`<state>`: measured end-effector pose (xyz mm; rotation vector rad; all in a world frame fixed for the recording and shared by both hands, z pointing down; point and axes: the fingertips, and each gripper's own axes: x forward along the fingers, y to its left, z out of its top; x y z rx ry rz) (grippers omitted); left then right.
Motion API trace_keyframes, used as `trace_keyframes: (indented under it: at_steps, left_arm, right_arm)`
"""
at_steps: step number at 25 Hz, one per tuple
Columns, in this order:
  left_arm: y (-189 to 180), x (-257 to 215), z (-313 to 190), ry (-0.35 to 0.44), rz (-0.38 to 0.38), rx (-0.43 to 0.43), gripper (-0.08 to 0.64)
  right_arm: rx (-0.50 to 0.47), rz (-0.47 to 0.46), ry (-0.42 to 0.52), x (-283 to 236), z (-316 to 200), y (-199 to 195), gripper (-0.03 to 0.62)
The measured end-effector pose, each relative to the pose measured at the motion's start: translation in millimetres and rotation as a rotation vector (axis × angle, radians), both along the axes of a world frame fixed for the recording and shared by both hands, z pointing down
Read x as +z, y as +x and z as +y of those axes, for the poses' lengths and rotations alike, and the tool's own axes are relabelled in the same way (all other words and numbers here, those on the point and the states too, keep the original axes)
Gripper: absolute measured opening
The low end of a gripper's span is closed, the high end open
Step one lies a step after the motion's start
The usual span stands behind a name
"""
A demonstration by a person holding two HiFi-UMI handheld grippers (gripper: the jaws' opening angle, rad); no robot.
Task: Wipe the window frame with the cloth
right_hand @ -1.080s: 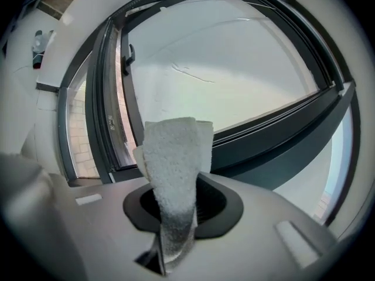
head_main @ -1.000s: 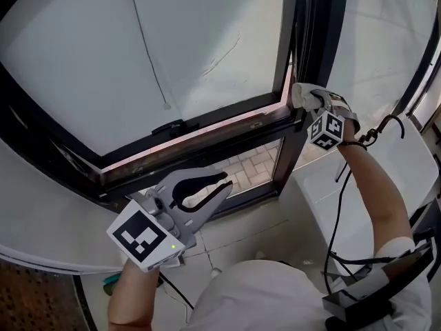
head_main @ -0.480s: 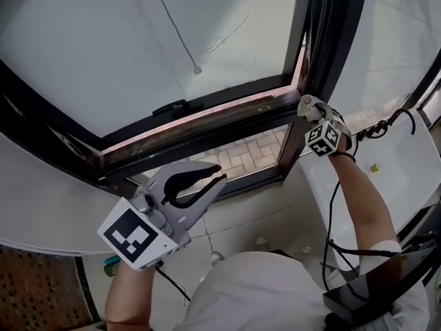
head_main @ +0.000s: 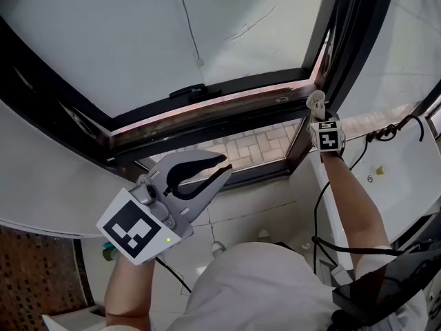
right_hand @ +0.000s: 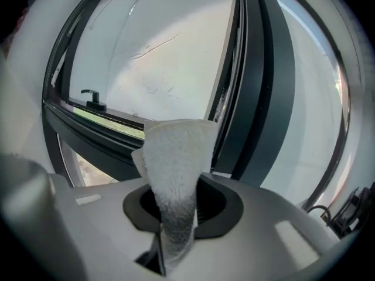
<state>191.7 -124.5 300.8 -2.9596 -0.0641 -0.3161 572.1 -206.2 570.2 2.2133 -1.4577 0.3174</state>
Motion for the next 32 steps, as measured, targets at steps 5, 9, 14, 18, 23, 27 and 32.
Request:
trace_keyframes:
  at_steps: [5, 9, 14, 18, 23, 27, 32]
  left_arm:
    - [-26.8, 4.2, -2.3, 0.003, -0.004, -0.018, 0.069]
    - [-47.7, 7.8, 0.0, 0.017, -0.01, -0.012, 0.069]
    - [-75.9, 14.8, 5.4, 0.027, -0.017, 0.002, 0.069]
    - [-101.2, 18.9, 4.9, 0.023, -0.018, -0.003, 0.069]
    - [-138.5, 21.7, 1.2, 0.017, -0.013, -0.018, 0.069]
    - [-166.6, 25.2, -3.0, 0.01, -0.013, -0.031, 0.069]
    - [-194.5, 26.8, -7.0, 0.004, -0.009, -0.05, 0.069]
  right_arm:
    - [0.0, -0.08, 0.028, 7.3, -14.9, -40.3, 0.075]
    - [-0.016, -0.121, 0.046, 6.0, -29.2, -82.2, 0.075]
    - [-0.044, -0.159, 0.063, 7.4, -50.7, -139.4, 0.075]
    - [-0.098, -0.179, 0.064, 10.0, -71.5, -193.9, 0.075]
    - [-0.148, -0.207, 0.072, 13.5, -95.8, -257.5, 0.075]
    - [-0.185, -0.225, 0.073, 16.7, -112.6, -305.4, 0.075]
    - [-0.249, -0.238, 0.067, 16.1, -133.7, -365.9, 0.075]
